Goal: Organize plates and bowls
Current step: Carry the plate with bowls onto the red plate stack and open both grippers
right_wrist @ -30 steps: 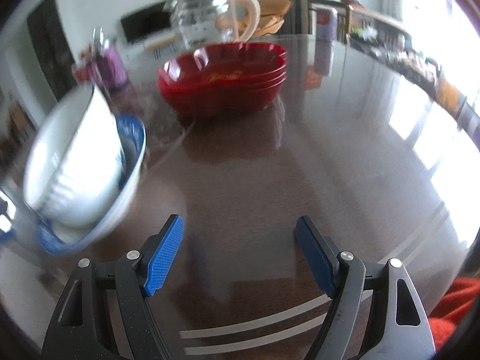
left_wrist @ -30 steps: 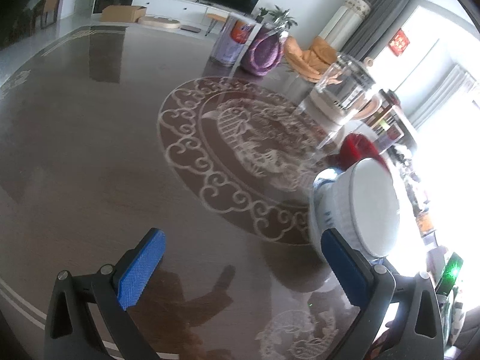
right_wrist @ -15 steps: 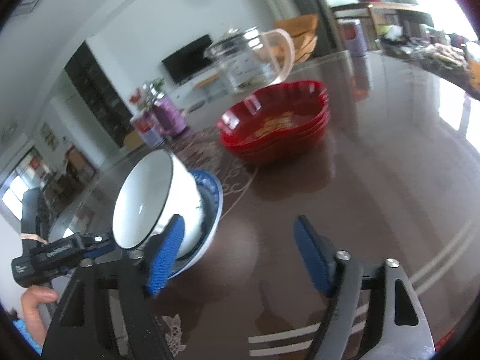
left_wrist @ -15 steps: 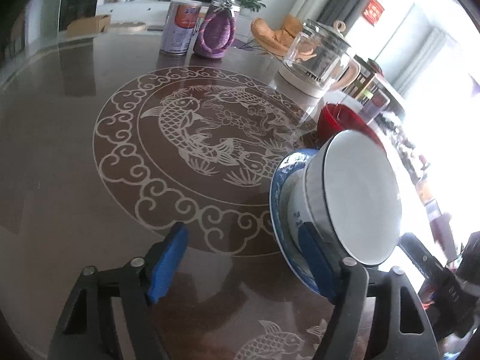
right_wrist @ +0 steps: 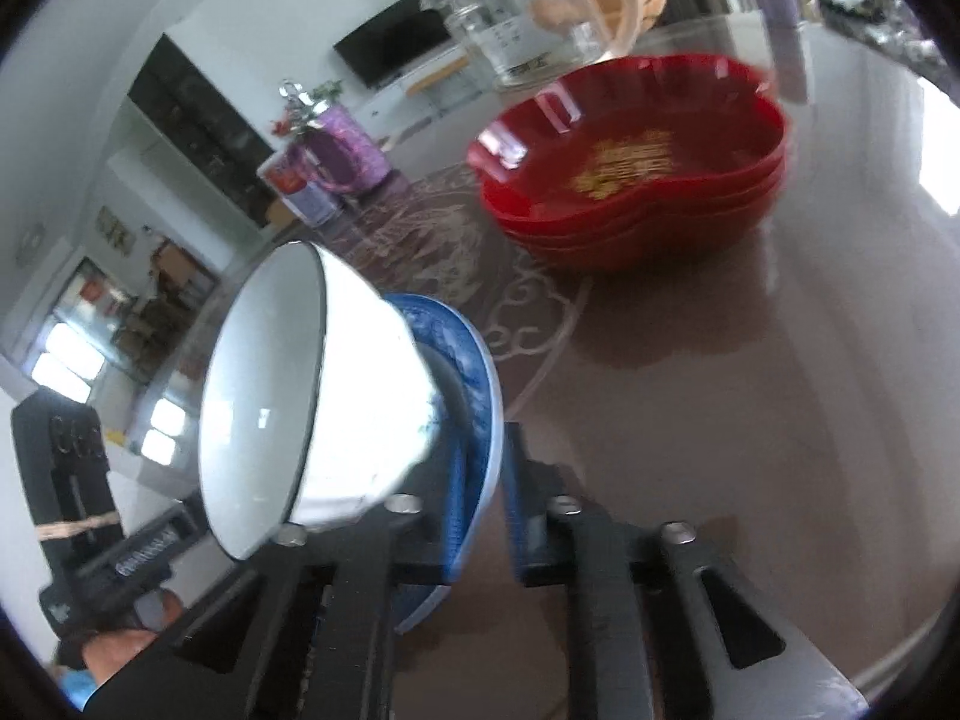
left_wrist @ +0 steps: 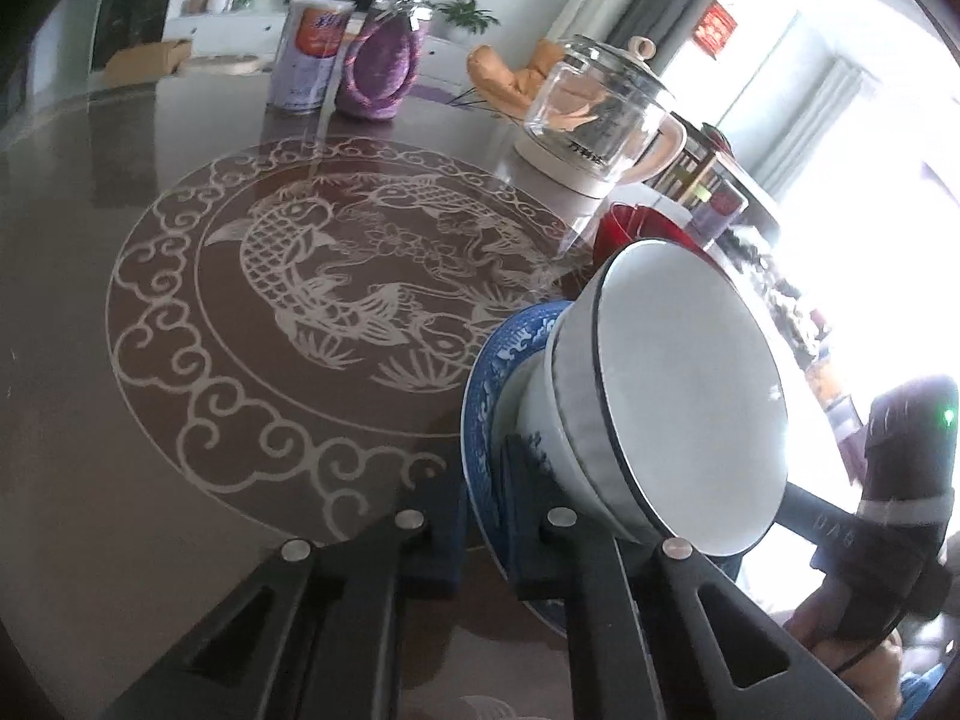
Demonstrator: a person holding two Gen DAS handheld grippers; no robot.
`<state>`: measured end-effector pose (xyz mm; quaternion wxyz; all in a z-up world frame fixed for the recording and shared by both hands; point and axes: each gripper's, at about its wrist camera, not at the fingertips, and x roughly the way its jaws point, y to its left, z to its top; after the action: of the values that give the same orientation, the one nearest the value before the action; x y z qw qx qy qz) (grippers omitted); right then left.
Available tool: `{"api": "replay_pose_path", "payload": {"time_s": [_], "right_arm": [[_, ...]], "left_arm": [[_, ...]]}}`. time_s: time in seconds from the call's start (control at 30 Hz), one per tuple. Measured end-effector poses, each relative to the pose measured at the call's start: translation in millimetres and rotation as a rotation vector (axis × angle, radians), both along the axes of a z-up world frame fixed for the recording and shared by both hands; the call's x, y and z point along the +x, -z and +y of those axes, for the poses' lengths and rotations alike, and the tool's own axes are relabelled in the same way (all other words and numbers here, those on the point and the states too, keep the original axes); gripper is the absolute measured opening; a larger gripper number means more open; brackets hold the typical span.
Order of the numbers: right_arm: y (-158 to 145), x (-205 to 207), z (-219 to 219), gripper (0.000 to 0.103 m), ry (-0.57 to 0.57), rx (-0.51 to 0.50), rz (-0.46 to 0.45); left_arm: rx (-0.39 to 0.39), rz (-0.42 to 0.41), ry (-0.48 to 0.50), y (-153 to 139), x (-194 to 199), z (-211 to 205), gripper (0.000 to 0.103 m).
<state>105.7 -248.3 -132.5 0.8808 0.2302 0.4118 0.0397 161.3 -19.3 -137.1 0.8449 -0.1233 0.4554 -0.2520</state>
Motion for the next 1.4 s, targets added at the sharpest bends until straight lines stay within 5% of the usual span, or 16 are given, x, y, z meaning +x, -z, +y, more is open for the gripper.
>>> {"api": "replay_pose_path", "payload": {"time_s": [0.43, 0.73, 1.0, 1.13, 1.27, 1.4], "right_arm": [[-32.2, -7.7, -6.8, 0.011, 0.024, 0.048, -0.076], [-80.8, 21.9, -67.2, 0.011, 0.095, 0.035, -0.176], [-66.9, 64.7, -132.9, 0.011, 0.172, -0.029, -0.154], [-44.5, 79.6, -146.3, 0.012, 0.185, -0.071, -0.121], [-35.6, 82.3, -147.9, 0.013, 0.178, -0.138, -0.12], [-56.2, 73.5, -146.2, 0.018, 0.18, -0.203, -0.185]], "left_arm": [[-0.004, -0.029, -0.016, -38.3, -1.0, -1.5, 0.008], [-0.03, -0.094, 0.048, -84.3, 51.9, -74.3, 0.008], [-0.032, -0.063, 0.095, -55.2, 112.5, -157.7, 0.008], [0.033, -0.038, 0.092, -33.6, 125.3, -177.8, 0.009], [0.089, -0.101, 0.091, -38.3, 120.4, -183.8, 0.009], [0.127, -0.168, 0.075, -60.6, 115.3, -174.9, 0.027]]}}
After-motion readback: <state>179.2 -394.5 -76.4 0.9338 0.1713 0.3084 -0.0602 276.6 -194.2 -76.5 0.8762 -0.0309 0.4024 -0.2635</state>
